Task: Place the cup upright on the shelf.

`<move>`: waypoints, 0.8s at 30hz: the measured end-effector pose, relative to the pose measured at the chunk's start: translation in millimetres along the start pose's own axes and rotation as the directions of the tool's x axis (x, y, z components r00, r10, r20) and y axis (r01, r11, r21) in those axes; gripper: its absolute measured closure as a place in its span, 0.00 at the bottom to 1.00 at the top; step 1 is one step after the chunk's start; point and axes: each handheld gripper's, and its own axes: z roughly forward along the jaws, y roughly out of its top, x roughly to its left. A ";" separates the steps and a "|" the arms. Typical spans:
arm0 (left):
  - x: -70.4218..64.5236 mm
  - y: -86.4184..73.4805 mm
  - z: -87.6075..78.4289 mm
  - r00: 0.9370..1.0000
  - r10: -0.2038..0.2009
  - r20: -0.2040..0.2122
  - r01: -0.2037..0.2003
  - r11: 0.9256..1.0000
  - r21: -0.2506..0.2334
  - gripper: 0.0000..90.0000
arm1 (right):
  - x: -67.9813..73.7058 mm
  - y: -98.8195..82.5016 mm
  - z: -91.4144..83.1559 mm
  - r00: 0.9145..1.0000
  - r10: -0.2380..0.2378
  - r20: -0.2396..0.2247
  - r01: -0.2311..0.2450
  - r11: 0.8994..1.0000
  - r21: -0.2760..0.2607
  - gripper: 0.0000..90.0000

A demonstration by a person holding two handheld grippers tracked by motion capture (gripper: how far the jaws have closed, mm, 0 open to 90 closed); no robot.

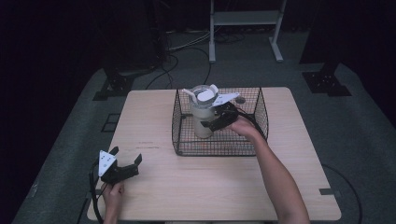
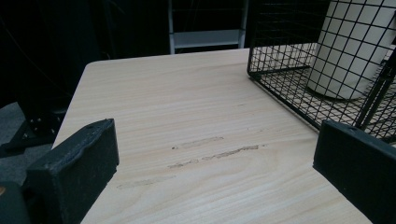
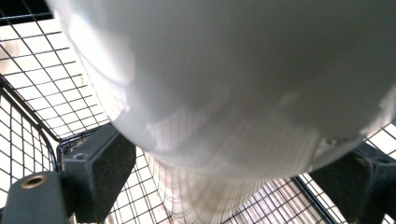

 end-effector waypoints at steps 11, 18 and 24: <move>-0.3 0.0 0.1 1.000 0.003 0.000 -0.003 1.000 0.000 0.00 | -1.6 3.3 -14.0 0.999 0.046 -0.004 -0.046 0.999 -0.016 0.14; -0.5 -0.1 0.1 1.000 0.005 0.000 -0.005 1.000 0.001 0.00 | -1.0 4.7 -25.0 0.996 0.086 0.012 -0.086 0.996 -0.003 0.14; -1.0 -0.1 0.0 1.000 0.007 0.000 -0.007 1.000 0.002 0.00 | -0.9 7.5 -43.6 0.992 0.120 0.027 -0.120 0.993 -0.004 0.15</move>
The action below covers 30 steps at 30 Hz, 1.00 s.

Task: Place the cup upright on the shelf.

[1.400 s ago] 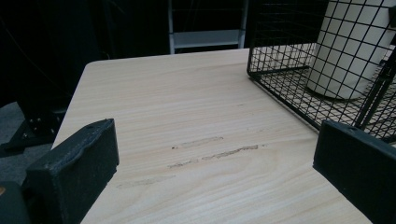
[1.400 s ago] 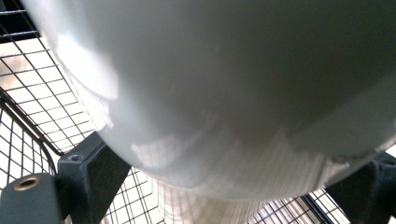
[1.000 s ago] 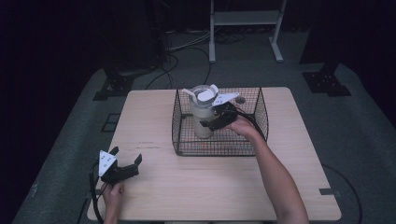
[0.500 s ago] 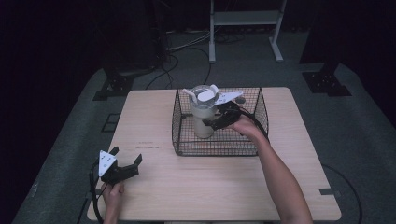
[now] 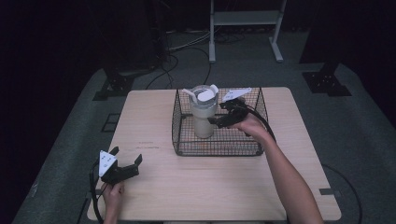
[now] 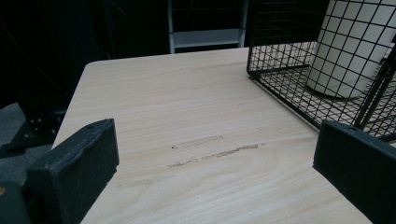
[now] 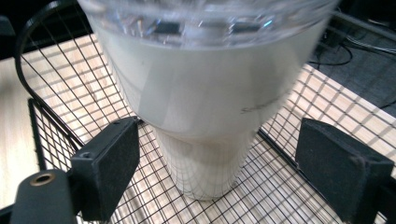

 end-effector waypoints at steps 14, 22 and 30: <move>-0.1 0.0 0.0 1.000 0.001 0.001 -0.001 1.000 -0.002 0.00 | 6.5 7.2 -26.9 0.998 -0.035 0.045 0.034 0.999 0.009 0.15; -0.5 -0.1 0.1 1.000 0.004 0.001 -0.004 1.000 -0.001 0.00 | 7.6 2.7 -43.6 0.999 -0.027 0.043 0.026 1.000 0.011 0.15; -0.8 -0.1 0.1 1.000 0.006 0.000 -0.006 1.000 -0.001 0.00 | 13.0 -9.5 -55.6 0.999 -0.024 0.029 0.024 1.000 -0.002 0.15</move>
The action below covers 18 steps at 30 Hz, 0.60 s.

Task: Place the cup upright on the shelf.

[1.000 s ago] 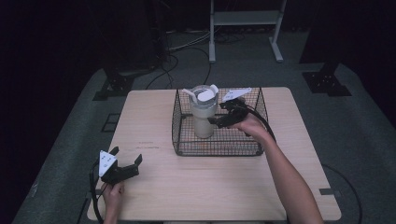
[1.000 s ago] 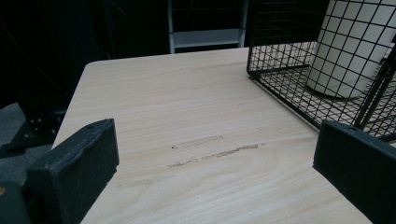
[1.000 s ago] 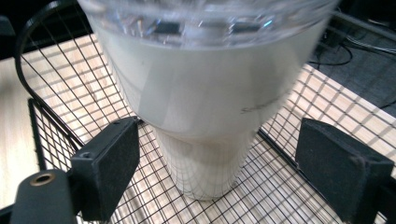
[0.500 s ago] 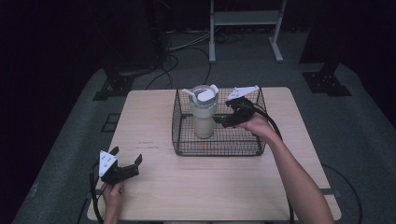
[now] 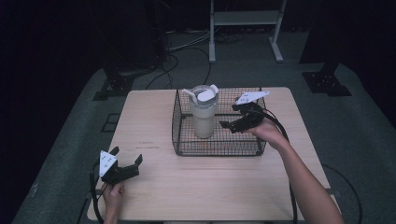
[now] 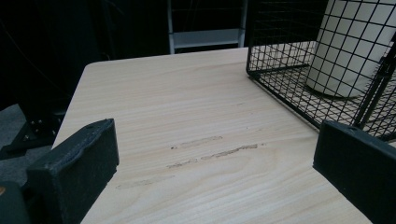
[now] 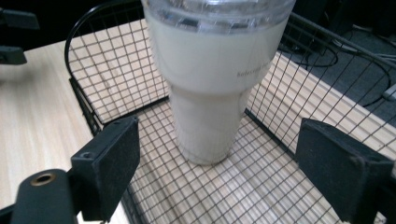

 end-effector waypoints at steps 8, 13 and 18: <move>-0.3 0.1 0.0 1.000 0.007 -0.003 -0.007 1.000 0.002 0.00 | 5.1 -9.6 -10.8 1.000 0.005 -0.019 -0.006 1.000 -0.020 0.15; -0.5 0.1 0.1 1.000 0.008 -0.003 -0.008 1.000 0.002 0.00 | 8.1 -14.5 -16.3 1.000 0.006 -0.026 -0.007 1.000 -0.024 0.15; -0.9 0.0 0.3 1.000 0.002 -0.004 -0.002 1.000 0.000 0.00 | 14.8 -19.2 -22.7 1.000 -0.009 -0.029 0.008 0.999 -0.031 0.15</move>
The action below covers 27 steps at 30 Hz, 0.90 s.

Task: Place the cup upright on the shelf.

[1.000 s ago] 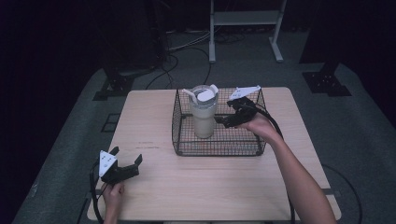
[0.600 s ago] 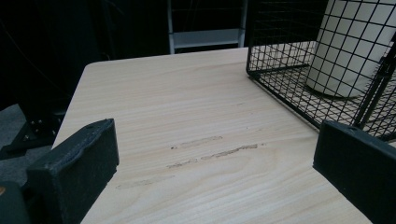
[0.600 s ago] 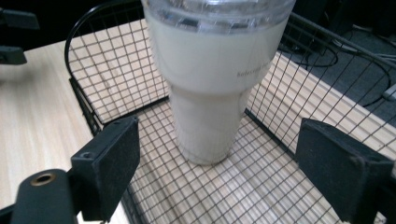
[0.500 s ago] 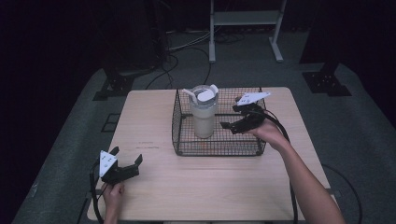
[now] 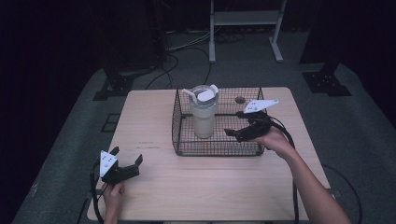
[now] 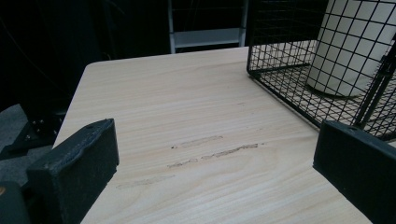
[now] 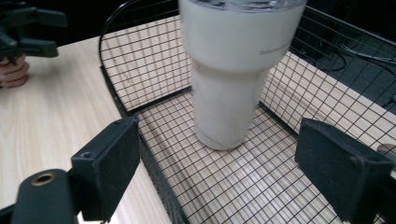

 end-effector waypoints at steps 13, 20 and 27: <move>0.6 0.0 -0.1 1.000 -0.002 -0.002 0.002 1.000 0.002 0.00 | 10.0 -15.2 -15.0 1.000 -0.017 -0.006 0.018 1.000 0.011 0.15; 0.5 0.0 0.0 1.000 0.000 -0.002 0.000 1.000 0.002 0.00 | 16.0 -28.3 -26.1 1.000 -0.012 -0.018 0.012 1.000 -0.001 0.15; 0.1 0.1 0.0 1.000 0.003 -0.004 -0.003 1.000 0.005 0.00 | 20.1 -38.5 -33.7 1.000 -0.012 -0.016 0.012 1.000 -0.001 0.15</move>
